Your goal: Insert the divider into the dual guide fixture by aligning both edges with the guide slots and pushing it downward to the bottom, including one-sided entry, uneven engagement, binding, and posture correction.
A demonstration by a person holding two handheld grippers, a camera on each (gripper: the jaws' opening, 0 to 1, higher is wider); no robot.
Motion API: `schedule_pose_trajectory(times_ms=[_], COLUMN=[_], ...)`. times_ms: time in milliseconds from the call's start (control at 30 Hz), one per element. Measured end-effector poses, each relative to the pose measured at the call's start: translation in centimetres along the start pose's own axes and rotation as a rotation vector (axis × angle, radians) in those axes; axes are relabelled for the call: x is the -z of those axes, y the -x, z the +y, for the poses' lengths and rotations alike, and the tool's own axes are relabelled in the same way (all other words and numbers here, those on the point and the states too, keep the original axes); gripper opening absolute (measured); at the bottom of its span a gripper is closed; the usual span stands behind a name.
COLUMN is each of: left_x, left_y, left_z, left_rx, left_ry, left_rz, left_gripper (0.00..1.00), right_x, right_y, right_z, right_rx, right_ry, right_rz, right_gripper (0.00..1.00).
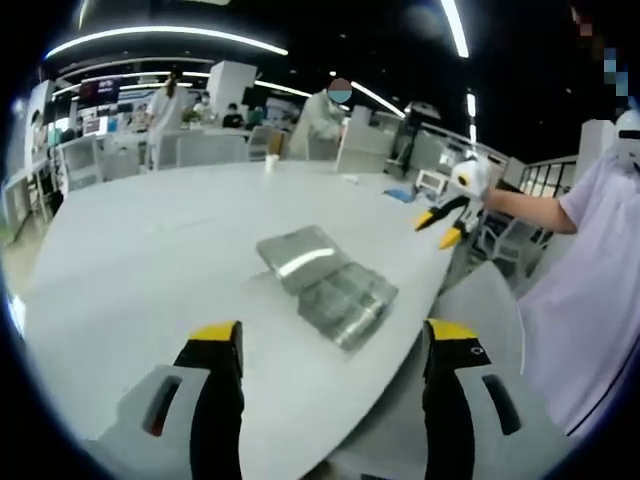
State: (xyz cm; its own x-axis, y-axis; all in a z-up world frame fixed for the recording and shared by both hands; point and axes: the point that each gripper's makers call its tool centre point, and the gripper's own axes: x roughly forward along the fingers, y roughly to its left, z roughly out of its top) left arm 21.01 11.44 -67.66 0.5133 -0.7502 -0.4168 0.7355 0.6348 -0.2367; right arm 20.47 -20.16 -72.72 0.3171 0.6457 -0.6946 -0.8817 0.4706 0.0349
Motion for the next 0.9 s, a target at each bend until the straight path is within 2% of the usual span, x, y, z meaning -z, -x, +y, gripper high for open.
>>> schedule_pose_trajectory(times_ms=[233, 467, 733, 900], left_x=[0.8, 0.8, 2.3, 2.1], left_y=[0.4, 1.0, 1.2, 1.3], left_z=[-0.5, -0.8, -0.4, -0.4], left_rx=[-0.005, -0.018, -0.043, -0.048], left_ry=[-0.010, -0.019, -0.014, -0.007], left_rz=[0.016, 0.008, 0.036, 0.026], left_gripper=[0.81, 0.83, 0.84, 0.84], right_x=[2.0, 3.0, 4.1, 3.8], right_y=[2.1, 3.4, 2.6, 2.3], right_z=[0.1, -0.4, -0.6, -0.6], right_rx=[0.014, 0.033, 0.032, 0.023], right_ry=[-0.048, -0.082, -0.091, -0.091], right_rz=[-0.029, -0.068, -0.054, -0.056], right_gripper=[0.50, 0.54, 0.60, 0.59])
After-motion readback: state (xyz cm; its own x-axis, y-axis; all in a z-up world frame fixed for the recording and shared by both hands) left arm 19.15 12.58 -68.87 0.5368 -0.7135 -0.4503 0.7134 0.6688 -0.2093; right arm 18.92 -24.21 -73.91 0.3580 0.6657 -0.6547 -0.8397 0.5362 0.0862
